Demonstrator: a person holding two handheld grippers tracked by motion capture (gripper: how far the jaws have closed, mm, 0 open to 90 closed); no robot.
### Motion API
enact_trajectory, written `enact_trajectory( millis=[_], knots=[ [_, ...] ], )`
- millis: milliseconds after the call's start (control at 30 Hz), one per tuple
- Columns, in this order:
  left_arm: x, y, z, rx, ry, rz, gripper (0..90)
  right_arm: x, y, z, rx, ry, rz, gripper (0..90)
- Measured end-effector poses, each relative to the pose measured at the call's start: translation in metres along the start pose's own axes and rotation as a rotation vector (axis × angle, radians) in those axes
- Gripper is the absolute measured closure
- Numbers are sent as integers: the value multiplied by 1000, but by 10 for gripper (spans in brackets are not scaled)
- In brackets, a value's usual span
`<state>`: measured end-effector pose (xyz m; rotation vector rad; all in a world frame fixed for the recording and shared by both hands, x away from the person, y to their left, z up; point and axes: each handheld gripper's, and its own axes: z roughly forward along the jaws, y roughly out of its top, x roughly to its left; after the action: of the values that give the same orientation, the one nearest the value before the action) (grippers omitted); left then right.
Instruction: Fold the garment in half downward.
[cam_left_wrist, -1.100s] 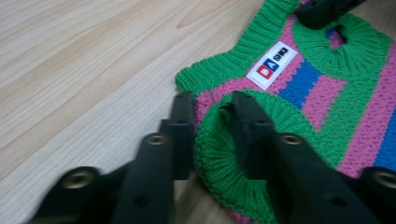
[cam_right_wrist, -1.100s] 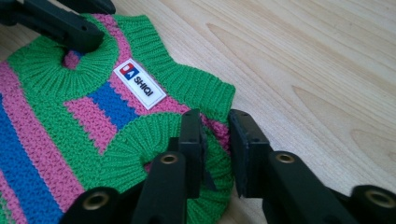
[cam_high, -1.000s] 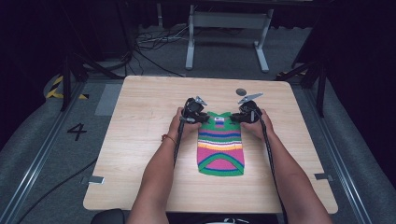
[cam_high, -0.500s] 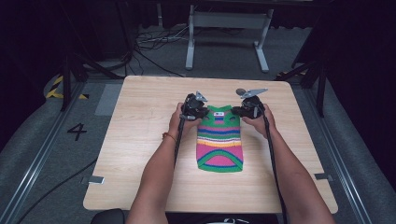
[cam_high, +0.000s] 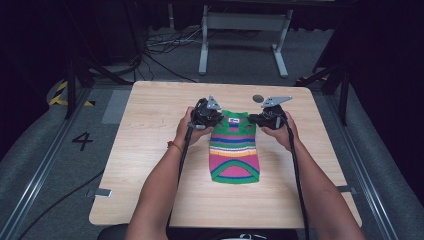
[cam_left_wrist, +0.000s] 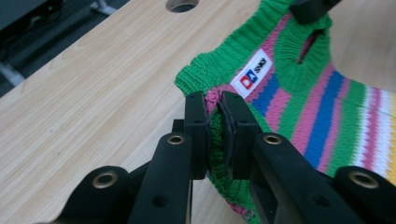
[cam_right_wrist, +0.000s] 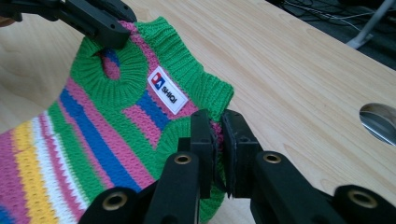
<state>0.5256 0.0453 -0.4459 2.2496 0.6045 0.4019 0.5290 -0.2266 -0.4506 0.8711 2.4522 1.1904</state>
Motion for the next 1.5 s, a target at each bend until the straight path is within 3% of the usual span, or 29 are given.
enact_trajectory(
  millis=[267,633,933,1133,1500],
  knots=[
    [-12,2,-16,9,-4,86,816,9,-3,-14,-33,30,-41,842],
    [-26,-5,-31,-21,-38,153,807,25,-4,-31,-70,78,-95,838],
    [-46,-14,-44,-25,-56,224,809,45,-9,-46,-61,130,-174,837],
    [-58,-23,-54,-34,-81,245,808,58,-17,-57,-64,169,-219,836],
    [-90,-42,-68,12,-116,338,803,81,-41,-72,-35,240,-279,834]
  ],
)
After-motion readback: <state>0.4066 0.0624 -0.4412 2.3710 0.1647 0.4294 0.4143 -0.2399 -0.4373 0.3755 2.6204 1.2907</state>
